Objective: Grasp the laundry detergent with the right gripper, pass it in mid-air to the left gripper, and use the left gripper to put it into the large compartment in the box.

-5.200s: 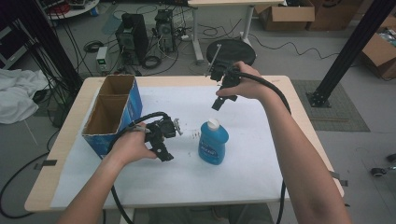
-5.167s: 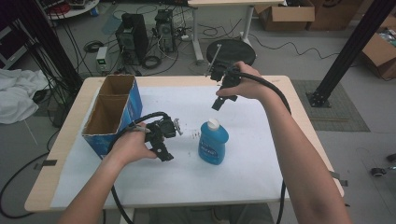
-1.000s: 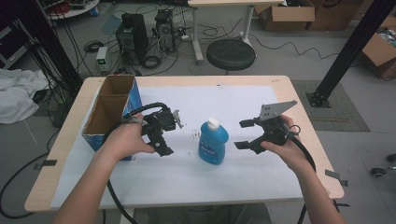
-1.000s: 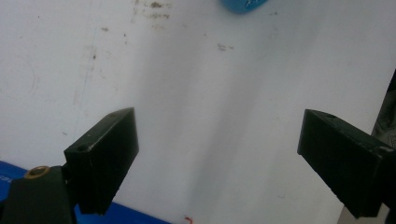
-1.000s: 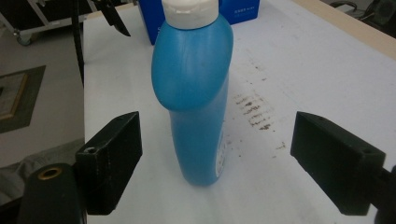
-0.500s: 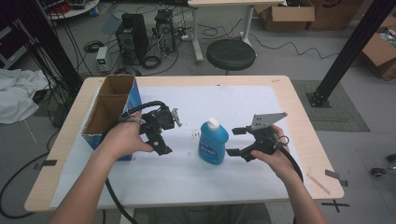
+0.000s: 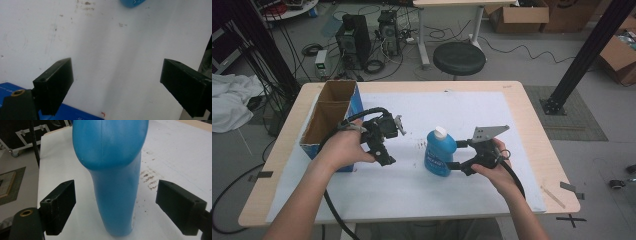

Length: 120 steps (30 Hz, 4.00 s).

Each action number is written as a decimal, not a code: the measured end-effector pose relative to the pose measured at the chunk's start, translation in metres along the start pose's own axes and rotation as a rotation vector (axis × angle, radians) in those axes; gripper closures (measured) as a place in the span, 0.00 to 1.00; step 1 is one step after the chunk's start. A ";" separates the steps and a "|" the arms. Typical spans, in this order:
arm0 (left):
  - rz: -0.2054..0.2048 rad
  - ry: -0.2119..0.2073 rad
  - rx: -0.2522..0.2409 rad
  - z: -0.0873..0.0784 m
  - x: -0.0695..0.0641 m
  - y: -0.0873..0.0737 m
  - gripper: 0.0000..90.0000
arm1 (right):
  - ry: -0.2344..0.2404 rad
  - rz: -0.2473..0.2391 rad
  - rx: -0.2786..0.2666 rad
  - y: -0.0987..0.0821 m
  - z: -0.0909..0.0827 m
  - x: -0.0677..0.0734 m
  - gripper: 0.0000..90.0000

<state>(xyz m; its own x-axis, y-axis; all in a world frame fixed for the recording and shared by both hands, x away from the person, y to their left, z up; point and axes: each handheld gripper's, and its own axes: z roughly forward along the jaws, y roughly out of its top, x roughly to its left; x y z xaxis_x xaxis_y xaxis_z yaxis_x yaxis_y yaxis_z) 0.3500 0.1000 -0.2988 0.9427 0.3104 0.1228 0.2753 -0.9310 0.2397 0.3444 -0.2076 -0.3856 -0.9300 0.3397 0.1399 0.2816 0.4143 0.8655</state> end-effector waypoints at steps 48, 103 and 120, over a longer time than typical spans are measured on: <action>-0.001 0.009 -0.014 -0.008 -0.001 -0.004 0.13 | -0.009 -0.032 -0.045 0.000 0.031 -0.008 0.50; 0.166 -0.082 -0.077 -0.072 -0.012 0.073 0.11 | 0.363 -0.281 0.152 0.091 0.047 0.012 0.51; 0.222 -0.076 0.023 -0.063 -0.021 0.088 0.13 | 0.378 -0.282 0.139 0.093 0.055 0.017 0.51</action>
<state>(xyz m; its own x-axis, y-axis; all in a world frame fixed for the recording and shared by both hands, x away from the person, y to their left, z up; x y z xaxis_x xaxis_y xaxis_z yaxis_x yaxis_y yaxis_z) 0.3427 0.0235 -0.2192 0.9918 0.0834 0.0970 0.0635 -0.9792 0.1926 0.3679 -0.1171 -0.3294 -0.9879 -0.1214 0.0965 0.0115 0.5632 0.8263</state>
